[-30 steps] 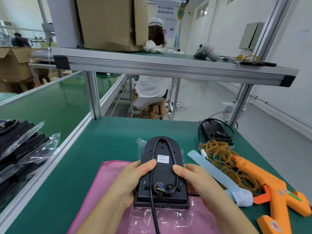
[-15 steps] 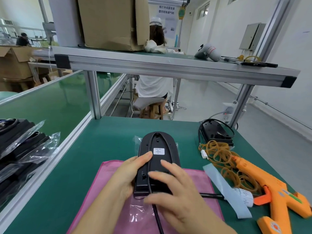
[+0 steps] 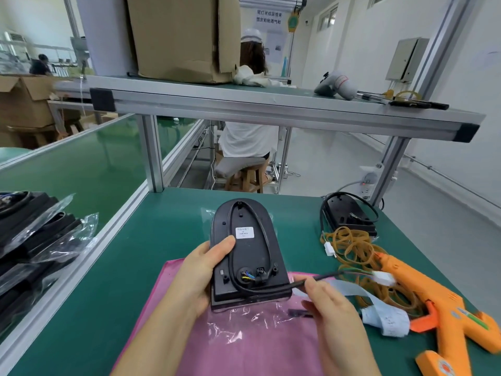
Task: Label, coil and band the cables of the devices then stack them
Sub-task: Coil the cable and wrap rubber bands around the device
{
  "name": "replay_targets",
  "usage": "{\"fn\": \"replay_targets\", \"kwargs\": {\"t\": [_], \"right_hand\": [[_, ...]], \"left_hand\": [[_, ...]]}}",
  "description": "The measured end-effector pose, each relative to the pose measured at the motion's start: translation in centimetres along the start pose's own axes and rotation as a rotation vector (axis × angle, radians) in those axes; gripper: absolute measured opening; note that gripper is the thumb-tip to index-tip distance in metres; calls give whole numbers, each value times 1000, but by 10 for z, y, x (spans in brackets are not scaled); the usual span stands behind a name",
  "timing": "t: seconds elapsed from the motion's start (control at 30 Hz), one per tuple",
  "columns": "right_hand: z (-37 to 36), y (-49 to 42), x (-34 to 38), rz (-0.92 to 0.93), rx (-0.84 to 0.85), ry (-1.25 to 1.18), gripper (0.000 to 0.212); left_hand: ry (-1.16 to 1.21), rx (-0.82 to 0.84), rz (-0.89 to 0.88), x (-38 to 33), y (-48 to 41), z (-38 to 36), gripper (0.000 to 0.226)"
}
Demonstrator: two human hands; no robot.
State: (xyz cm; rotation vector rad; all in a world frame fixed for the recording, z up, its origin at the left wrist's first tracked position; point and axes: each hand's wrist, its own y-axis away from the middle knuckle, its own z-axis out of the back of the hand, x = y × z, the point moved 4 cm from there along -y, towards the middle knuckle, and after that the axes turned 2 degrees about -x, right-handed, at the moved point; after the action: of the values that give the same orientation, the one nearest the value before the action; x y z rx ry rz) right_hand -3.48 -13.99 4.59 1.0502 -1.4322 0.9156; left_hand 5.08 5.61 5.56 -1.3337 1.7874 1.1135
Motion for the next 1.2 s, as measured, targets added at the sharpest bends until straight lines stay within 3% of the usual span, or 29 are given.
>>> {"fn": "replay_targets", "kwargs": {"t": [0.1, 0.2, 0.47, 0.53, 0.6, 0.73, 0.87, 0.97, 1.1, 1.2], "right_hand": [[0, -9, 11, -81, -9, 29, 24], [-2, -15, 22, -58, -20, 44, 8], [-20, -9, 42, 375, 6, 449, 33], [-22, -7, 38, 406, 40, 499, 33], [-21, -9, 35, 344, 107, 463, 30], [-16, -12, 32, 118, 225, 162, 42], [-13, -18, 25, -120, 301, -173, 72], [-10, -22, 19, -284, 276, -275, 96], [-13, -17, 18, -351, 392, -256, 51], [-11, -17, 14, -309, 367, -241, 36]], "left_hand": [[-34, 16, -49, -1, 3, -2, 59], [-68, 37, -81, 1, 7, -6, 61], [-35, 69, -58, 13, 14, -13, 56], [-34, 74, -68, 14, 16, -12, 49], [-32, 75, -67, 15, 19, -11, 44], [-28, 112, -46, 19, 25, -7, 51], [-55, 181, -24, 27, 32, -11, 52], [-28, 196, -24, 32, 37, -14, 54], [-44, 225, -5, 38, 40, -17, 56], [-89, 247, 44, 42, 40, -16, 59]]}}
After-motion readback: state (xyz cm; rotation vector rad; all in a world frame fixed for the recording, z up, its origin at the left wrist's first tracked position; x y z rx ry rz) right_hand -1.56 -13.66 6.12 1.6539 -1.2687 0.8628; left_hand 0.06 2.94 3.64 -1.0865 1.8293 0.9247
